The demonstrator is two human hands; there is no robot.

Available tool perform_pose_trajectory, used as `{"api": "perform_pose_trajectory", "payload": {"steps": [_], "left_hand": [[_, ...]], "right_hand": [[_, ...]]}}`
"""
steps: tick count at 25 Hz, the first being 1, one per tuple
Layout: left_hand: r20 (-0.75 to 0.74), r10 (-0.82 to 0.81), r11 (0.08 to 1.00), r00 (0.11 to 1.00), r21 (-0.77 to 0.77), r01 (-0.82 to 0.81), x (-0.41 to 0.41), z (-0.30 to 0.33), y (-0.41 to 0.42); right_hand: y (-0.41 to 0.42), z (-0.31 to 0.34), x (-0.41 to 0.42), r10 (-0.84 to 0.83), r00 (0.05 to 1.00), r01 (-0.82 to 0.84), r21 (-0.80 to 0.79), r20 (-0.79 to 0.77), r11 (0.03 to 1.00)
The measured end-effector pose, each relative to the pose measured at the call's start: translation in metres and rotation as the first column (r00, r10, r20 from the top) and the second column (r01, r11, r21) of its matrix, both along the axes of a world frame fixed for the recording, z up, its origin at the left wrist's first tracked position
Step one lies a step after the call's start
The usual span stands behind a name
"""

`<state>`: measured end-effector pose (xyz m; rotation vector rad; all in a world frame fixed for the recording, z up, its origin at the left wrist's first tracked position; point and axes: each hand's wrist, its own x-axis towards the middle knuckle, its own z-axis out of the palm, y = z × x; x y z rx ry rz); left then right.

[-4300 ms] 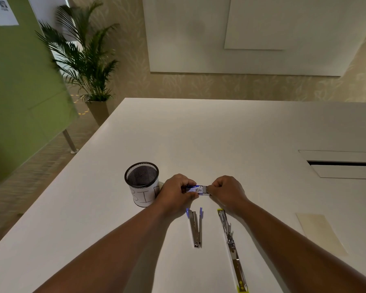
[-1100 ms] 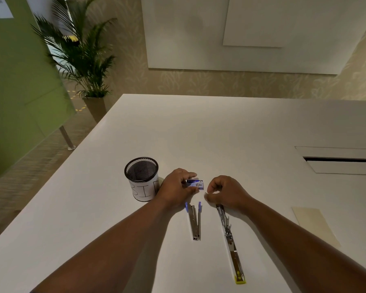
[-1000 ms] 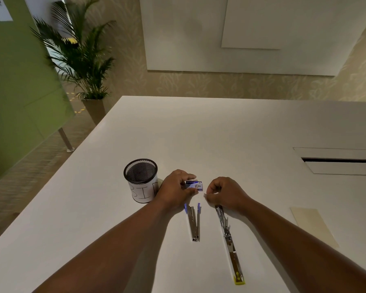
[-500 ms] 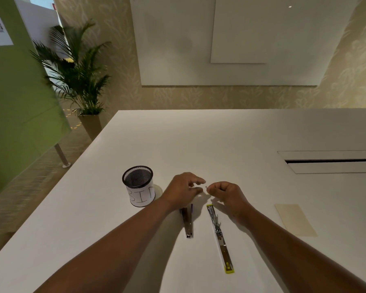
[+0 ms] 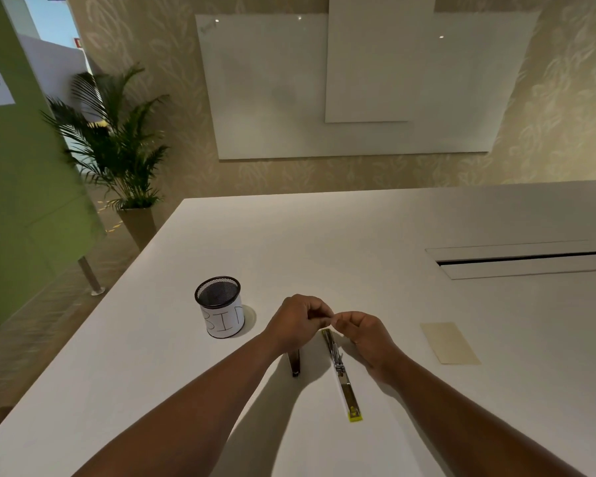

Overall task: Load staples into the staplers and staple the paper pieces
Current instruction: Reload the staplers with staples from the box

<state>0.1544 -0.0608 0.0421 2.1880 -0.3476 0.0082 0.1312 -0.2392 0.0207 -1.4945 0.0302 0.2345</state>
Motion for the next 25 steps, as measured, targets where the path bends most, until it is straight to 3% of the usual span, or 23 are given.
{"api": "perform_pose_trajectory", "payload": {"steps": [3, 6, 9, 11, 17, 25], "left_hand": [[-0.013, 0.05, 0.998, 0.999, 0.025, -0.05, -0.005, -0.001, 0.003], [-0.023, 0.083, 0.995, 0.996, 0.058, -0.082, -0.007, -0.002, 0.002], [-0.035, 0.084, 0.995, 0.996, 0.054, -0.082, -0.008, -0.005, -0.001], [-0.04, 0.081, 0.993, 0.996, 0.086, -0.078, -0.009, -0.006, -0.005], [-0.107, 0.061, 0.973, 0.992, 0.229, -0.035, -0.01, -0.012, -0.014], [-0.079, 0.082, 0.98, 0.994, 0.189, -0.066, -0.01, -0.018, -0.025]], "right_hand": [[-0.001, -0.012, -0.014, -0.044, 0.998, 0.046, -0.061, 0.034, 0.997], [0.001, -0.025, -0.036, -0.054, 0.99, 0.084, -0.229, 0.132, 0.97], [-0.002, -0.04, -0.047, 0.057, 0.953, 0.1, -0.486, 0.296, 0.868], [-0.004, -0.043, -0.046, 0.092, 0.937, 0.124, -0.567, 0.337, 0.815], [-0.004, -0.045, -0.043, 0.112, 0.909, 0.182, -0.625, 0.401, 0.759], [-0.003, -0.047, -0.04, 0.122, 0.899, 0.185, -0.616, 0.421, 0.766]]}}
